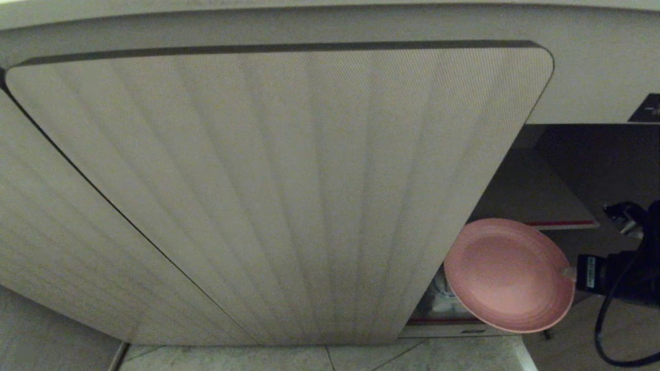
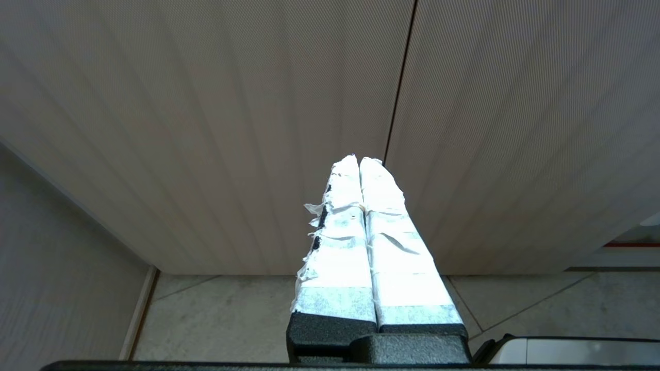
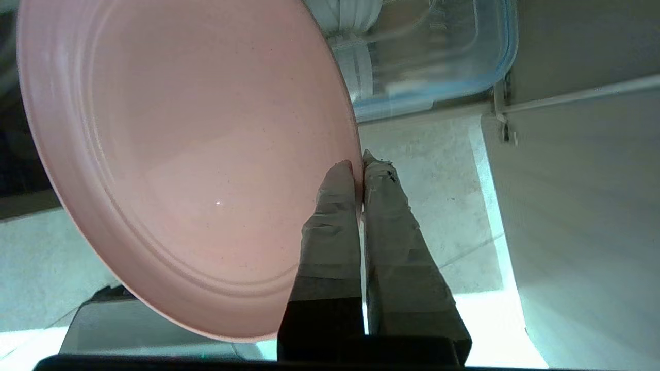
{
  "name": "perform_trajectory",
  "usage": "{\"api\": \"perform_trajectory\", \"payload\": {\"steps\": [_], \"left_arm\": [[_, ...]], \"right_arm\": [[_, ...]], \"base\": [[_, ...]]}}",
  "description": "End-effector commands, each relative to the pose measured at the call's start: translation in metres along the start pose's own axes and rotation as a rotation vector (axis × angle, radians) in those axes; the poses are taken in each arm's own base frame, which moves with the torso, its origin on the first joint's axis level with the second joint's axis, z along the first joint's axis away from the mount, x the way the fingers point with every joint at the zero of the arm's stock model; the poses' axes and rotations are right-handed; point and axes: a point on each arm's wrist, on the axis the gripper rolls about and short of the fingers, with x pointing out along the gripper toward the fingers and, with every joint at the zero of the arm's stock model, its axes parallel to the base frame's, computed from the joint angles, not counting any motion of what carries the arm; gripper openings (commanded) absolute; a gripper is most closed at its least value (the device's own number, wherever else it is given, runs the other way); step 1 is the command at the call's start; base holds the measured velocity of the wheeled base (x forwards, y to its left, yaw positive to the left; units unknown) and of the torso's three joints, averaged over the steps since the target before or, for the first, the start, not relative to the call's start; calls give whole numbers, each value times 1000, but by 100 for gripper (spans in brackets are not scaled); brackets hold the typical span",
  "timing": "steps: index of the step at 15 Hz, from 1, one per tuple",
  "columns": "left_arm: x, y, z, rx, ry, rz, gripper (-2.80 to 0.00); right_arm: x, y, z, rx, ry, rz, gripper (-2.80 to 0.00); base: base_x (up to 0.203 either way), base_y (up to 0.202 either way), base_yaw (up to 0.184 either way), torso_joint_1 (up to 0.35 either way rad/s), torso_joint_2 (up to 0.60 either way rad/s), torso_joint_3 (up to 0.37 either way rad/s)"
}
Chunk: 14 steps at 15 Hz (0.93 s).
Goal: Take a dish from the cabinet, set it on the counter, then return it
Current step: Place it on the table
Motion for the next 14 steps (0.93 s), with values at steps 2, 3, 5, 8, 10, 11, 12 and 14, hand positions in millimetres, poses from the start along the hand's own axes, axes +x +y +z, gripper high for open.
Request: {"api": "perform_trajectory", "payload": {"steps": [2,3,5,8,10,11,12,14], "left_arm": [[0,0,0,0,-1,0,-280],[0,0,0,0,-1,0,-280],[0,0,0,0,-1,0,-280],[0,0,0,0,-1,0,-280],[0,0,0,0,-1,0,-280],[0,0,0,0,-1,0,-280],[0,0,0,0,-1,0,-280],[0,0,0,0,-1,0,-280]], "right_arm": [[-5,0,-5,4,9,-1,-280],[-6,0,-7,3,13,-2,-280],[-8,-1,-11,4,19,-3,-280],[-12,-1,-17,6,26,-4,-280],[-15,-1,-20,6,26,-4,-280],[-16,-2,-22,6,29,-4,-280],[-18,-1,-23,6,26,-4,-280],[-21,-2,-29,6,39,-7,-280]], "base": [[0,0,0,0,0,0],[0,0,0,0,0,0],[0,0,0,0,0,0],[0,0,0,0,0,0],[0,0,0,0,0,0],[0,0,0,0,0,0],[0,0,0,0,0,0],[0,0,0,0,0,0]]}}
